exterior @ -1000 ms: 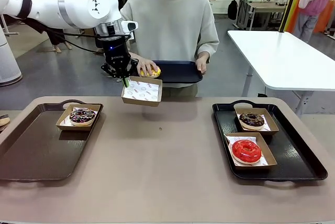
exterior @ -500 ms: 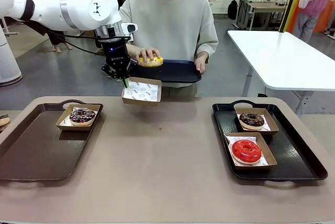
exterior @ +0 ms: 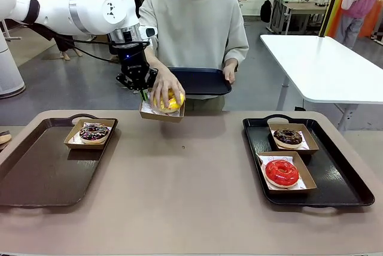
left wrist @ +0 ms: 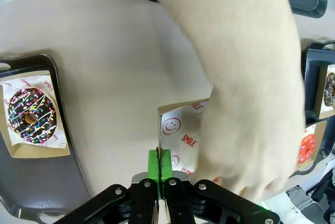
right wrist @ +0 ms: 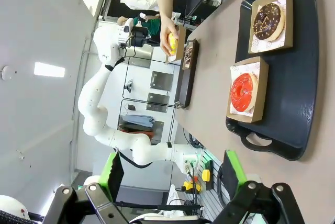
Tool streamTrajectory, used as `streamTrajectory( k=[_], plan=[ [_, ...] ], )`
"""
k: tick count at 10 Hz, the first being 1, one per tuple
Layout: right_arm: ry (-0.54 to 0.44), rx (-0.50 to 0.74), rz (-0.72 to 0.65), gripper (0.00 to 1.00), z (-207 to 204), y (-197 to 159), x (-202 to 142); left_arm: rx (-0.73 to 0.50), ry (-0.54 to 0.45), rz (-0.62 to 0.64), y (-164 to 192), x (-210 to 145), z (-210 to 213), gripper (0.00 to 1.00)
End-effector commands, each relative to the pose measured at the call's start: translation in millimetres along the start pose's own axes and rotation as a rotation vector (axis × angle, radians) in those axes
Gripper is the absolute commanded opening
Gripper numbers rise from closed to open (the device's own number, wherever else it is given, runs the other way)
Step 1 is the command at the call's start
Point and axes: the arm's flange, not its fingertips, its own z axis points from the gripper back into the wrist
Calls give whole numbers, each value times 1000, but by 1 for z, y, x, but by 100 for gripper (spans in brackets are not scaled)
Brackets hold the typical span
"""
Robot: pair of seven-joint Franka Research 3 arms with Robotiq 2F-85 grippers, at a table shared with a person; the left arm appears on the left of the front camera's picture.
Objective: Individually package the donuts and arrange them on the tray.
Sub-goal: Place the picked Paper togo box on the Handle tray.
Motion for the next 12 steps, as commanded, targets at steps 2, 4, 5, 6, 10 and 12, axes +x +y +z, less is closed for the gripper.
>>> streamTrajectory(
  k=[2, 4, 5, 6, 10, 12],
  plan=[
    [1, 9, 15, 100, 2, 1, 0, 0, -3, 1, 1, -2, 3, 0],
    [1, 9, 15, 100, 2, 1, 0, 0, -3, 1, 1, -2, 3, 0],
    [1, 9, 15, 100, 2, 1, 0, 0, -3, 1, 1, -2, 3, 0],
    [1, 9, 15, 100, 2, 1, 0, 0, -3, 1, 1, -2, 3, 0],
    [1, 9, 15, 100, 2, 1, 0, 0, -3, 1, 1, -2, 3, 0],
    [1, 9, 15, 100, 2, 1, 0, 0, 0, 0, 0, 0, 0, 1]
  ],
)
